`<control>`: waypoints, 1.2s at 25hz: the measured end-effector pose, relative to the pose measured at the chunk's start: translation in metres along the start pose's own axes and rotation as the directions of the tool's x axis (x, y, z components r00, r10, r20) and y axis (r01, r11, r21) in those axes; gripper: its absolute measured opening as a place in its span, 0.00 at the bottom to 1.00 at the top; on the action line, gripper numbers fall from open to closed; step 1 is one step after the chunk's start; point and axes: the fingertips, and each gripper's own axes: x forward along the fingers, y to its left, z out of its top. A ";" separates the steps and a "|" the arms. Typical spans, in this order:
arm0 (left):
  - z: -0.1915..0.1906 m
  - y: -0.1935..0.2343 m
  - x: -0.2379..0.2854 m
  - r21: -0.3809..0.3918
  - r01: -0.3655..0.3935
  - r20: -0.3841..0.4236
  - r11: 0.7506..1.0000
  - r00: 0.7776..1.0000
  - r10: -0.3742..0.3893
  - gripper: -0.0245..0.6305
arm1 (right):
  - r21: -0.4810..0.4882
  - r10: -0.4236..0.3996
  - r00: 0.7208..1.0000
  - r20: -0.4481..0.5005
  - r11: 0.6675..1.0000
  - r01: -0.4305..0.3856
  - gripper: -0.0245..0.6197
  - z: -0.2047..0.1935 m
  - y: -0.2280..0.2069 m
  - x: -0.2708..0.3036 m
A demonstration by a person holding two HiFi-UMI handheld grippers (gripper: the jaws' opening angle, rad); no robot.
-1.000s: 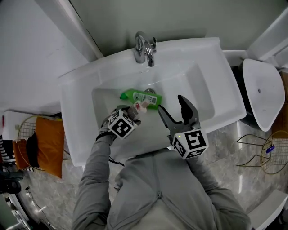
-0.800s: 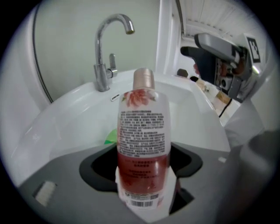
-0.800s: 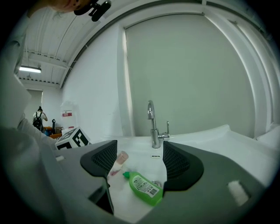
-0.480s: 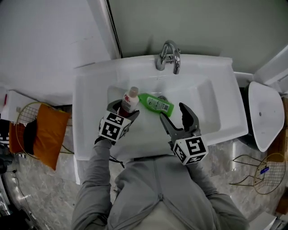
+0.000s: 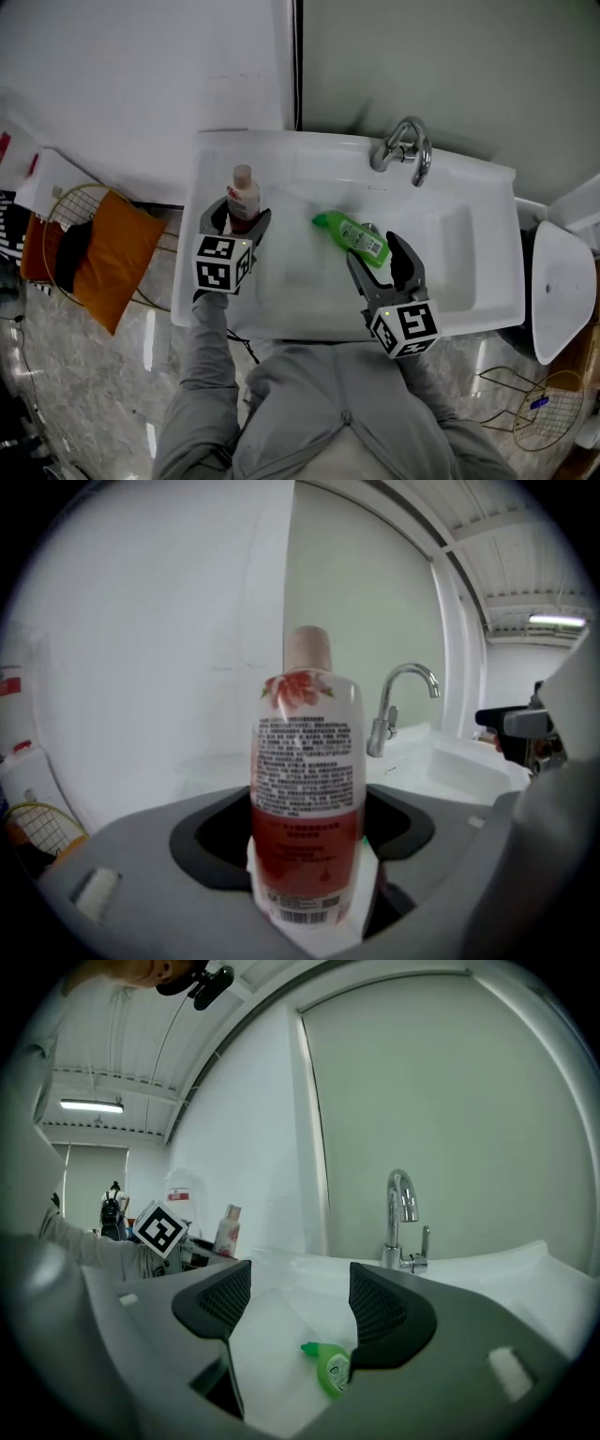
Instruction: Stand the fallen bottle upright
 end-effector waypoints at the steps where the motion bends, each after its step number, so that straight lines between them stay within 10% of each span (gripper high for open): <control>1: 0.001 0.010 -0.003 -0.012 -0.024 0.014 1.000 1.000 0.024 0.64 | -0.005 0.005 1.000 -0.004 1.000 -0.005 0.55 0.000 0.002 0.002; 17: -0.010 0.114 -0.014 -0.223 -0.289 0.168 0.931 0.930 0.328 0.64 | -0.065 0.028 0.997 -0.066 0.997 -0.033 0.55 -0.002 0.021 0.031; 30: -0.017 0.107 0.001 -0.135 -0.318 0.194 0.938 0.920 0.340 0.64 | -0.078 0.026 0.995 -0.092 0.996 -0.033 0.55 -0.007 0.026 0.037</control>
